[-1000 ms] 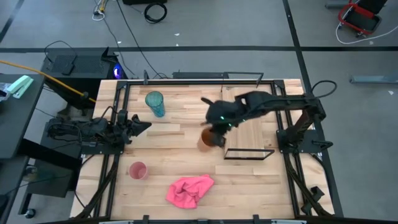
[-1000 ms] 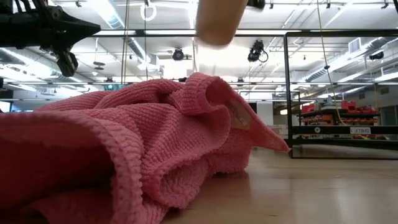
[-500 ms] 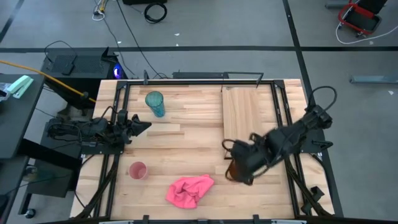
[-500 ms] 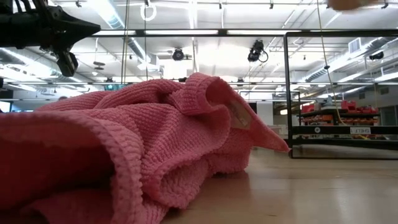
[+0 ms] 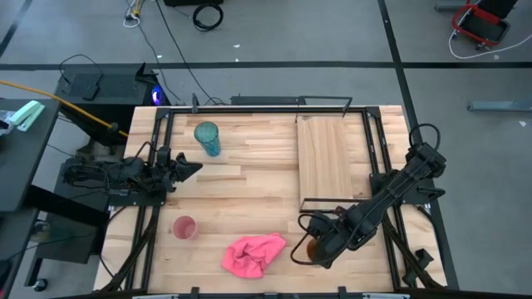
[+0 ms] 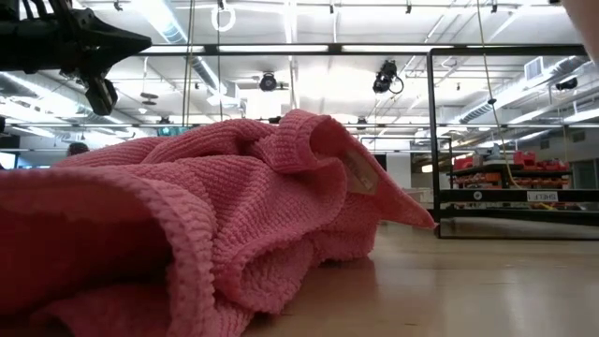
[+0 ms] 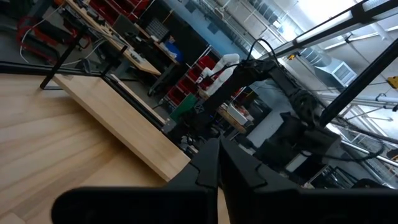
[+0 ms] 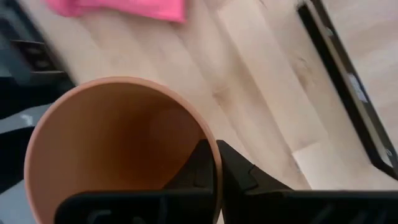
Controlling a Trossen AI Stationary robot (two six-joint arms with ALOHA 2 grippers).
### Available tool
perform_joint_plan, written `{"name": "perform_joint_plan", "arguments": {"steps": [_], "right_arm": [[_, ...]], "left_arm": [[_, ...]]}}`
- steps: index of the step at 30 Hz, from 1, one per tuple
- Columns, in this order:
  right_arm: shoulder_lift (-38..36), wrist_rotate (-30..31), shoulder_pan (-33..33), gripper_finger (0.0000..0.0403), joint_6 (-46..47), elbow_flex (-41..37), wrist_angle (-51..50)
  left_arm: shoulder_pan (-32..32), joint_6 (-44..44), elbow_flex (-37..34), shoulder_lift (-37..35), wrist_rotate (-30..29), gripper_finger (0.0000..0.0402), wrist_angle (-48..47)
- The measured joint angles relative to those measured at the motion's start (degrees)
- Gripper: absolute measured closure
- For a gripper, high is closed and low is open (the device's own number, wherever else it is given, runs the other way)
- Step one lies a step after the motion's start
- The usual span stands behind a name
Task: Stack small to large cups/mugs on shelf
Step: Move the orange cup to the bottom right of the table
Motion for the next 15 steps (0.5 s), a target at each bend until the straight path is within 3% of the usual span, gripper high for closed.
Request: {"name": "perform_joint_plan", "arguments": {"steps": [15], "right_arm": [[0.0, 6.49, 0.2, 0.0397, 1.86, -8.53, 6.51]], "left_arm": [[0.0, 0.42, 0.0, 0.0, 0.02, 0.0377, -0.21]]}}
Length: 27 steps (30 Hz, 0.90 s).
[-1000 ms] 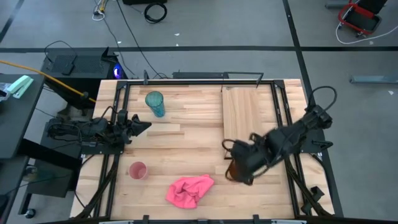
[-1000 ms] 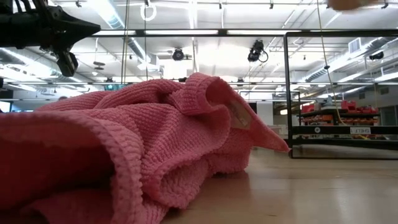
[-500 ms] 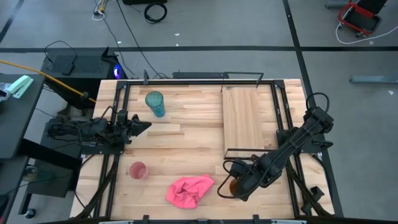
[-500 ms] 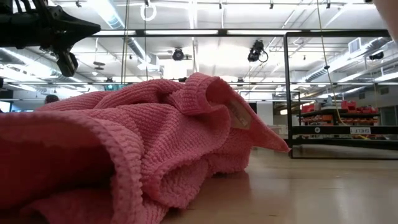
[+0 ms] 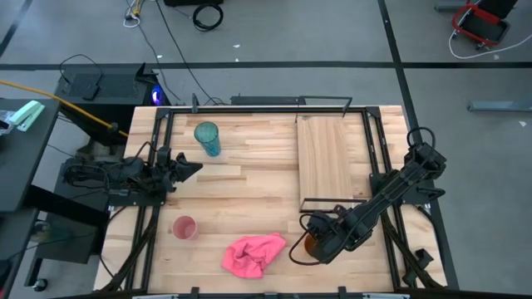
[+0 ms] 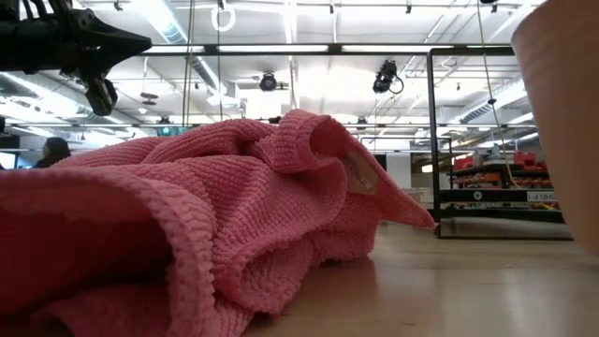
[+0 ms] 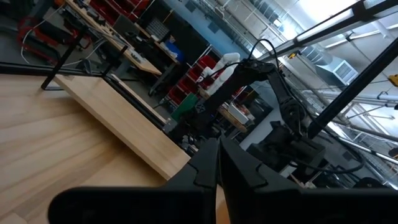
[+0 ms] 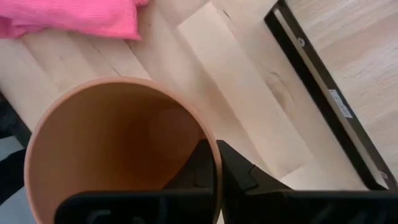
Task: Stack small to large cups/mugs on shelf
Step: Move the orange cup to the bottom right of the table
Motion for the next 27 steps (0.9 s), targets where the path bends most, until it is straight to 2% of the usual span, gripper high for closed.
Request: {"name": "perform_joint_plan", "arguments": {"steps": [10, 24, 27], "right_arm": [[0.0, 0.2, 0.0, 0.0388, -1.32, -0.01, -0.27], [0.0, 1.89, 0.0, 0.0327, -2.73, -0.01, -0.17], [-0.02, 1.89, 0.0, 0.0311, -2.4, -0.01, 0.2]], "left_arm": [[0.01, 0.07, 0.0, 0.0, -0.01, 0.0383, -0.26], [0.0, 0.26, 0.0, 0.0, 0.0, 0.0357, 2.25], [0.0, 2.9, 1.86, 0.02, -0.02, 0.0348, 2.68]]}}
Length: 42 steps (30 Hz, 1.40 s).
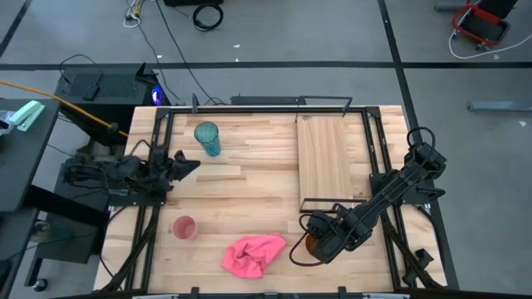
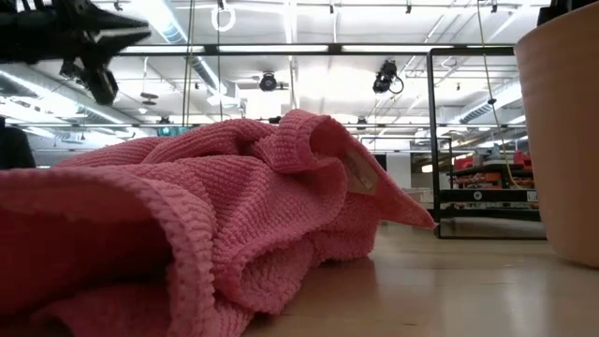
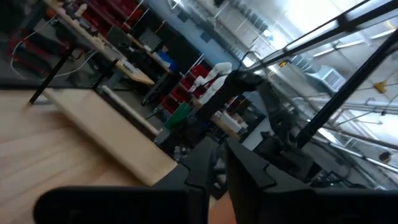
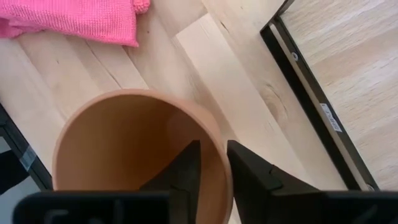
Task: Stack small to large cups/mugs on shelf
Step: Move the orange cup to the bottom right of the table, then put the pink cup on the shelf
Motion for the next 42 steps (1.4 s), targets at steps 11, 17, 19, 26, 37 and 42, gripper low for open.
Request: {"name": "perform_joint_plan", "arguments": {"steps": [11, 17, 19, 26, 37, 42], "right_arm": [[0.0, 0.28, 0.0, 0.0268, 0.1, 2.16, -0.2], [-0.02, 0.4, 0.0, 0.0263, 0.62, 4.45, -5.03], [-0.02, 0.42, 0.0, 0.0263, 0.71, 5.67, -6.98], [-0.07, 0.42, 0.0, 0.0263, 0.67, 10.39, -11.49], [-0.04, 9.14, -3.67, 0.0264, 1.98, 23.74, -14.93], [-0.04, 10.24, -7.61, 0.026, -1.31, 28.07, -15.09]], "left_arm": [[0.0, 11.12, 18.75, 3.13, -3.0, 0.0342, -20.37], [0.0, 5.26, 32.63, 13.79, -2.01, 0.0342, -43.64], [0.0, 2.28, 37.51, 18.39, -0.26, 0.0342, -51.25], [-0.02, -4.77, 52.37, 34.04, 7.63, 0.0343, -73.7], [-4.78, -14.24, 62.05, 50.31, 27.53, 0.0351, -101.15], [-11.46, -18.12, 59.95, 53.54, 30.5, 0.0351, -98.43]]}}
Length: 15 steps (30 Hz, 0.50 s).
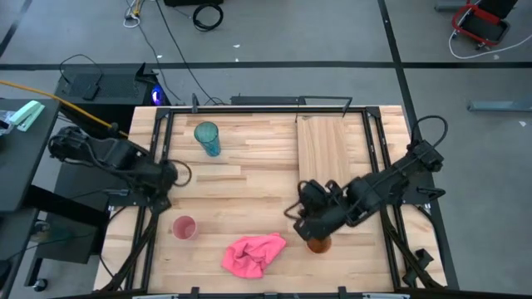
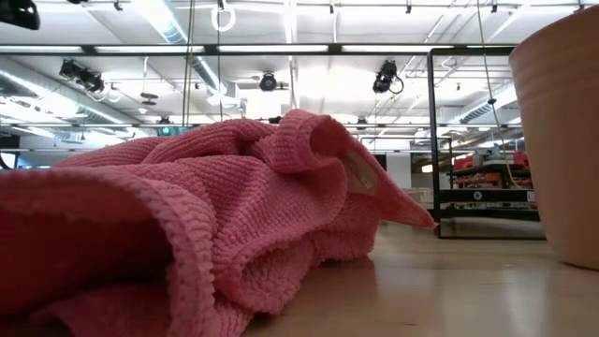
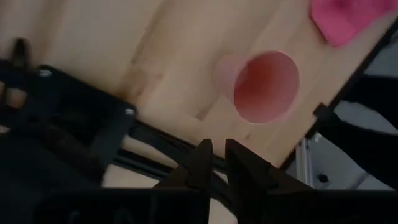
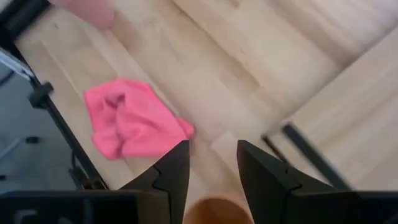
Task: Stack small to large cups/mugs on shelf
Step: Put the pink cup on the shelf
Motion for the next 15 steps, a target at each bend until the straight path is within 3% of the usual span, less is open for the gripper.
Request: {"name": "perform_joint_plan", "arguments": {"steps": [8, 15], "right_arm": [[0.02, -0.05, -4.58, 0.0256, -14.9, 1.42, -0.06], [0.02, -0.08, -6.98, 0.0256, -23.35, 1.42, -0.12]], "left_arm": [[-9.94, -12.02, -5.46, 2.79, -0.15, 0.034, 10.29], [-12.49, -20.94, -14.16, 3.49, -1.6, 0.0344, 21.75]]}}
